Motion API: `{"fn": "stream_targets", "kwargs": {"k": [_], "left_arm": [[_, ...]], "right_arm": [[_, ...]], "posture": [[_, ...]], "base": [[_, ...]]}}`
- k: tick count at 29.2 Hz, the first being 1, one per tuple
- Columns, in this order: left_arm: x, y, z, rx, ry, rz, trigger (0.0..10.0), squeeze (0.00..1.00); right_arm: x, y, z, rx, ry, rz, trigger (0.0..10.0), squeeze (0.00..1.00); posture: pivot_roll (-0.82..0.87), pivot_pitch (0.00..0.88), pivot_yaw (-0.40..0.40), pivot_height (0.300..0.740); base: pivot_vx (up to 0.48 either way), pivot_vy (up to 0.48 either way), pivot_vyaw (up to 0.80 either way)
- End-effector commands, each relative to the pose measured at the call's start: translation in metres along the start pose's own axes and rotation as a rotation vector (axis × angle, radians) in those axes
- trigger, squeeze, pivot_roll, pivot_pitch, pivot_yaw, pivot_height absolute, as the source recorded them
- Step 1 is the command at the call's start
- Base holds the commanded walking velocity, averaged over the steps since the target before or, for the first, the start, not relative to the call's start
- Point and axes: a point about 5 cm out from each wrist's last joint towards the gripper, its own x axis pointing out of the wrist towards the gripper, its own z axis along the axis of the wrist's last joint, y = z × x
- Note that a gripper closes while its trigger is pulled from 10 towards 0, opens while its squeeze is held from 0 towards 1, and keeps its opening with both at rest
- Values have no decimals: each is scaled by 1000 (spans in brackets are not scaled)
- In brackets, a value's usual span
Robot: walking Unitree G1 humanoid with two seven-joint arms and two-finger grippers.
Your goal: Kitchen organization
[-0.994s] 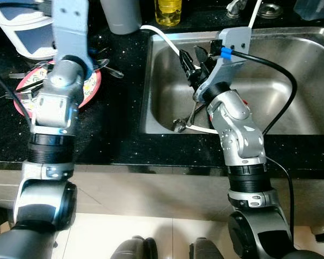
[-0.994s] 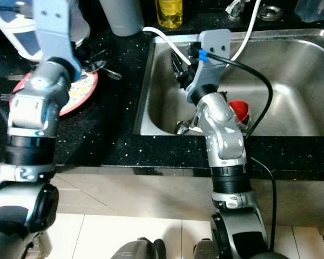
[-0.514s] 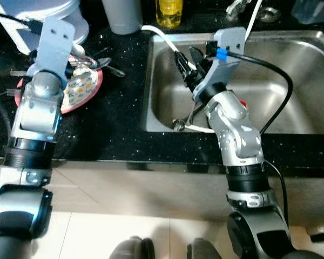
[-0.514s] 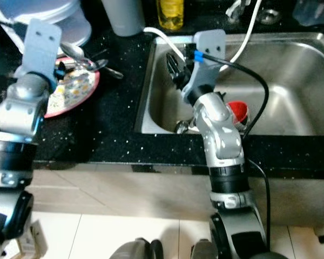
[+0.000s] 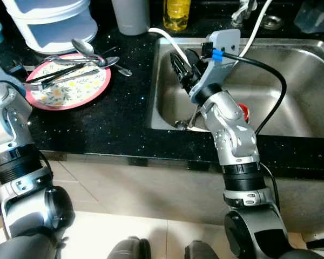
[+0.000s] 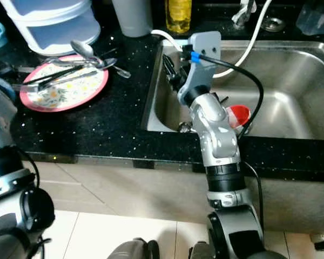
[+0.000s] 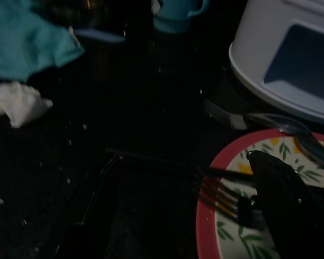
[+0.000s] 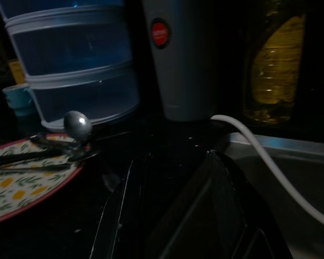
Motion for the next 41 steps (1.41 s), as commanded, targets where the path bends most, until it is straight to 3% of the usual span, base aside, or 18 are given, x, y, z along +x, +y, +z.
{"fn": "stream_targets", "kwargs": {"k": [1,5,7,14,18,21,24,28,29,30,31,41], "left_arm": [[2,4,-8,-24,42,17,9608,0],[7,9,-13,-50,77,34,10000,0],[13,10,-17,-56,102,12,8353,0],[21,3,-18,-16,111,-37,7490,0],[26,1,-19,27,105,-47,5804,0],[28,-1,-16,54,85,-55,5608,0],[30,-4,-17,65,96,-66,4588,0],[32,-6,-21,76,113,-73,4118,0],[33,-5,-22,86,114,-69,3137,0],[33,-5,-22,86,114,-69,3137,0],[34,-6,-23,100,109,-69,0,0],[34,-11,-18,121,60,-89,0,0]], "right_arm": [[2,5,0,10,-9,23,10000,0],[3,5,0,11,-10,25,10000,0],[3,5,0,11,-11,27,10000,0],[2,5,0,7,-14,27,10000,0],[1,4,0,3,-14,26,10000,0],[0,3,0,1,-13,26,10000,0],[0,4,0,0,-13,27,10000,0],[1,4,0,0,-13,29,10000,0],[1,4,1,0,-14,29,10000,0],[1,4,1,0,-14,29,10000,0],[1,4,1,-1,-14,28,10000,0],[1,2,1,-4,-12,22,10000,0]], "posture": [[17,107,65,740],[15,104,65,740],[13,99,64,740],[0,94,67,740],[-8,93,66,740],[-9,92,65,740],[-9,92,64,740],[-12,94,65,740],[-16,95,65,740],[-16,95,65,740],[-17,96,65,740],[-16,101,62,740]], "base": [[0,0,0],[0,0,0],[0,0,0],[0,0,0],[0,0,0],[0,0,0],[0,0,0],[0,0,0],[0,0,0],[0,0,0],[0,0,0],[0,0,0]]}}
